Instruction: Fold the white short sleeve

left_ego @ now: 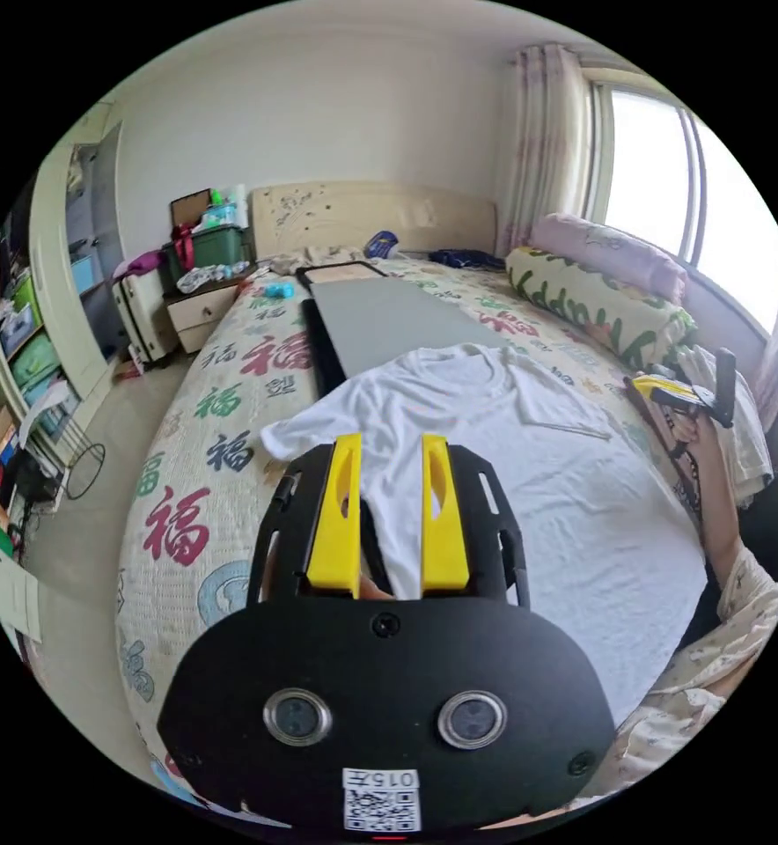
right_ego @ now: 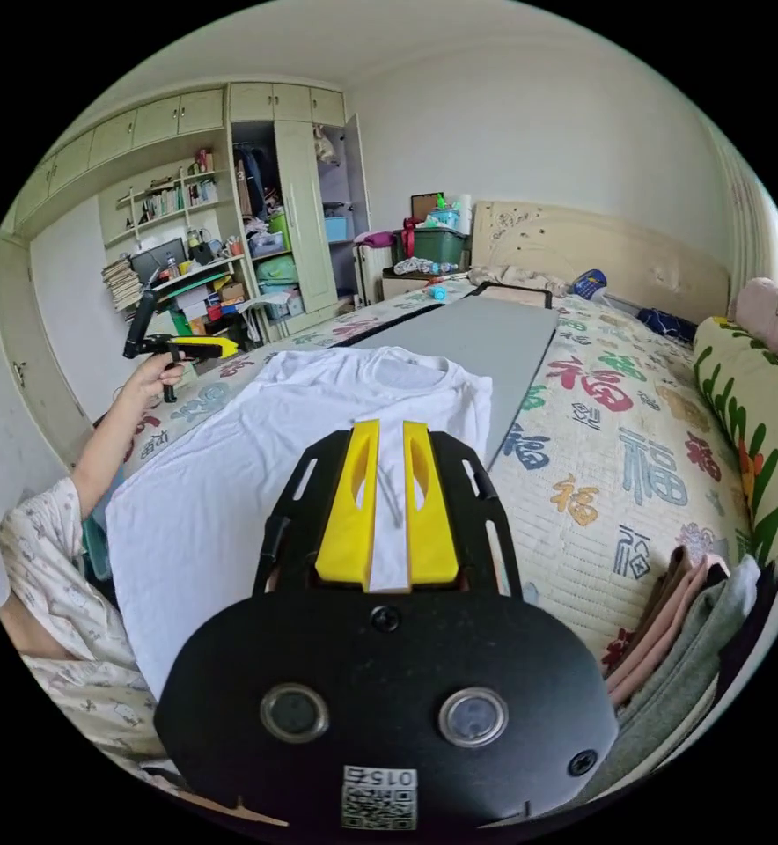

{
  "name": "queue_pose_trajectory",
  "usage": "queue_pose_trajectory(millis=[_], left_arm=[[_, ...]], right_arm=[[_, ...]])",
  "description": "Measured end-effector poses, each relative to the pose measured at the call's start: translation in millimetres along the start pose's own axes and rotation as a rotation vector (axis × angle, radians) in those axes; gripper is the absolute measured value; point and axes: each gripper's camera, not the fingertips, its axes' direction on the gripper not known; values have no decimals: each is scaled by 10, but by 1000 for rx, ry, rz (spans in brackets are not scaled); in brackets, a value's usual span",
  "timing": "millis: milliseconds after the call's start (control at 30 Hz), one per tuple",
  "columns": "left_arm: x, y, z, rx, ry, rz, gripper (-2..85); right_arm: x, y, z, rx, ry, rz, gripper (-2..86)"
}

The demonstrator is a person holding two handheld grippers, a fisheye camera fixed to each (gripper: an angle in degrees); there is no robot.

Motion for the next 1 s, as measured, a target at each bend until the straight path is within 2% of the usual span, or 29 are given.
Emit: queue_pose_trajectory(millis=[100, 167, 300, 400, 500, 600, 667, 800, 867, 933, 1000], left_arm=[[-840, 445, 315, -29, 61, -184, 116], [-1287, 793, 633, -31, 167, -271, 125], [-1567, 1161, 986, -88, 223, -316, 113], [-1733, 1381, 1017, -64, 249, -348, 87], [-1971, 1643, 1053, -40, 319, -422, 29], [-2185, 1909, 1059, 3, 416, -506, 2], [-2232, 2021, 1022, 25, 422, -535, 6], [-2172, 2004, 1063, 26, 485, -514, 75], [-2047, 1900, 1101, 3, 488, -472, 92], [-1931, 1819, 1106, -34, 430, -450, 70], [-1811, 1751, 1066, -35, 442, -402, 10]], right_arm=[[-428, -439, 425, -101, -12, -64, 58], [-804, -800, 834, -134, 29, -102, 62], [-1396, -1365, 1589, -153, -22, -178, 67], [-1852, -1867, 2372, -168, -88, -179, 70], [-2308, -2303, 3227, -239, -125, -181, 79], [-2705, -2607, 4043, -344, -52, -198, 97], [-2870, -2755, 4593, -447, 85, -195, 111], [-2900, -2856, 5055, -521, 215, -171, 93], [-2857, -2878, 5160, -527, 225, -143, 44], [-2829, -2888, 5142, -519, 210, -134, 29], [-2788, -2909, 5019, -479, 209, -121, 21]])
